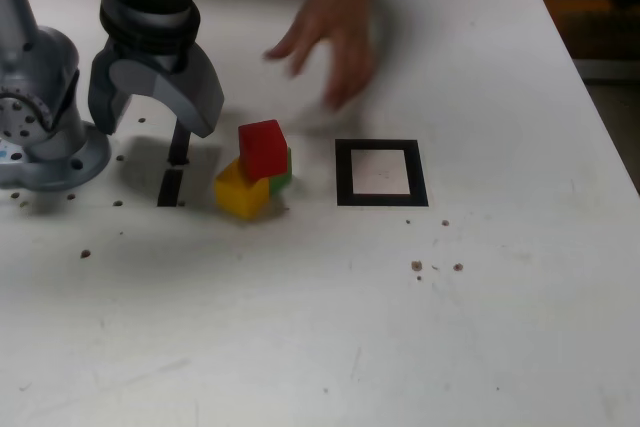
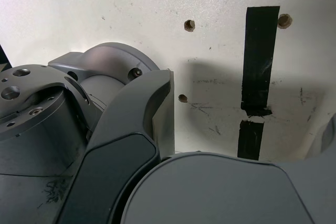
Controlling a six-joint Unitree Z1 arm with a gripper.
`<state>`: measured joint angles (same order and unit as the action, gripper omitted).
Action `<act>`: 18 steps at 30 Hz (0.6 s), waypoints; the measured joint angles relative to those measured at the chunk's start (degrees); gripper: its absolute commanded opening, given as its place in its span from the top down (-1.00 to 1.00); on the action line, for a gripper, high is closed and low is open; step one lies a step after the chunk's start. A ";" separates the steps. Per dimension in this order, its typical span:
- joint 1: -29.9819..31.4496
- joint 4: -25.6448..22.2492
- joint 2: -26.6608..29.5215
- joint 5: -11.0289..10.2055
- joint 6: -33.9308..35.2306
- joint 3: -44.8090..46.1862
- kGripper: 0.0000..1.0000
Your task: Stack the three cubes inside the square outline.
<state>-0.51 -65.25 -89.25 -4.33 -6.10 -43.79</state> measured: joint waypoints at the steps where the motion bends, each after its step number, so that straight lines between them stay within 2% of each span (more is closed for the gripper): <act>1: 0.00 0.00 0.00 0.00 0.00 0.00 -0.99; 10: 0.17 -1.35 0.10 0.00 0.10 -1.82 -0.99; 13: 2.66 -6.36 1.97 -0.15 1.38 -7.11 -0.98; 18: 10.38 -16.15 4.63 -1.53 6.42 -16.61 -0.95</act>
<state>9.87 -81.40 -84.62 -5.86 0.32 -60.40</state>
